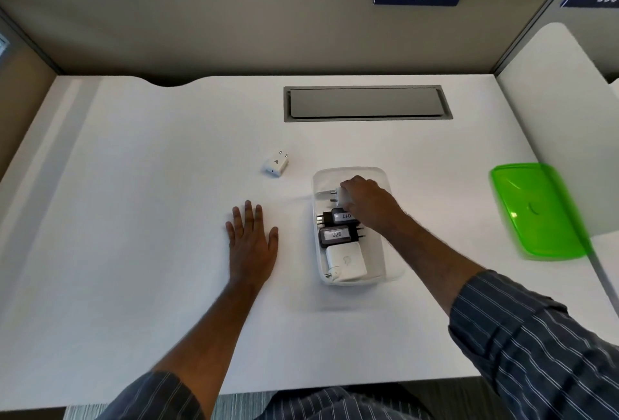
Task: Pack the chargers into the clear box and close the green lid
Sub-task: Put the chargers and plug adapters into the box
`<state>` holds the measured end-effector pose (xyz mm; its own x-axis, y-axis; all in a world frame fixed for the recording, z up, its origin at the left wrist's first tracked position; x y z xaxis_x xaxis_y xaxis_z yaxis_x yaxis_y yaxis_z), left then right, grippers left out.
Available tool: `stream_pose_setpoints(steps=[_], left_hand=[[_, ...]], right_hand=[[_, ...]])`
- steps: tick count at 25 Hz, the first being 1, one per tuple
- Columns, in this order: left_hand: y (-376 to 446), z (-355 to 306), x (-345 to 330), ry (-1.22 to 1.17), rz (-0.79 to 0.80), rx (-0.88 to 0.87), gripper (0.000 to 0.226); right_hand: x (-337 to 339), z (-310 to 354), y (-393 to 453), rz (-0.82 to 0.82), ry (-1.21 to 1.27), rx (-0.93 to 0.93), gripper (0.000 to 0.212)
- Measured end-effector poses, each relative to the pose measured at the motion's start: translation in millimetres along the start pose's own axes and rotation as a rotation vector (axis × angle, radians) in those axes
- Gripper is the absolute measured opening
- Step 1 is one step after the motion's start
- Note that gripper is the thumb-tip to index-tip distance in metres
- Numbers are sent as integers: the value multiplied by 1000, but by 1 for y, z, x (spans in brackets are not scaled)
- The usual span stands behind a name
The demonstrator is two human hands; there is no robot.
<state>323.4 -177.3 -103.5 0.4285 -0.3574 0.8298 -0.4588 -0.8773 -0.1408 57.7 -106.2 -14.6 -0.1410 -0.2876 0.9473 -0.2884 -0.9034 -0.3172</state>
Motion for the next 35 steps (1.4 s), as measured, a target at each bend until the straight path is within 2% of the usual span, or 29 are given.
stream_pose_setpoints(steps=[5,9,16,20,24,27,29,32,35], left_hand=[[4,5,-10,47,-12,-14,68],[4,9,-13,61,-37,-27,69],[4,11,-16,70,-73,-35,68],[4,13,-18,82,-89,-39,68],[5,14,-21,83,-102,-38,68],[5,15,-22,87,-105,-43,68],[6,16,-22,86,-109,-39,69],[6,16,-23,78,-114,-36,69],[5,15,-23,71,-109,-28,70]], right_hand=[[-4,5,17,46,-55,33,40],[-9,9,22,56,119,27,47],[-10,9,25,66,320,2,40],[-6,8,12,-17,327,-2,26],[19,15,4,-237,279,4,6],[44,26,11,-366,267,45,5],[57,35,26,-395,287,99,3],[65,53,61,-330,264,206,15],[63,75,96,-145,132,275,32]])
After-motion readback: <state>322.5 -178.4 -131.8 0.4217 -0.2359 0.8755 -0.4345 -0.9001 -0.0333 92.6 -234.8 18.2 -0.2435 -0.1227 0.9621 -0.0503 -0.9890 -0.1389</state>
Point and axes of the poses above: each hand's wrist, its own y-axis towards the middle knuckle, its own x-axis out of the back of the hand, z = x × y, the point moved 1 cm from there along y, towards the middle knuckle, and after that the axes turned 14 degrees about -y, right-handed, at the moved point
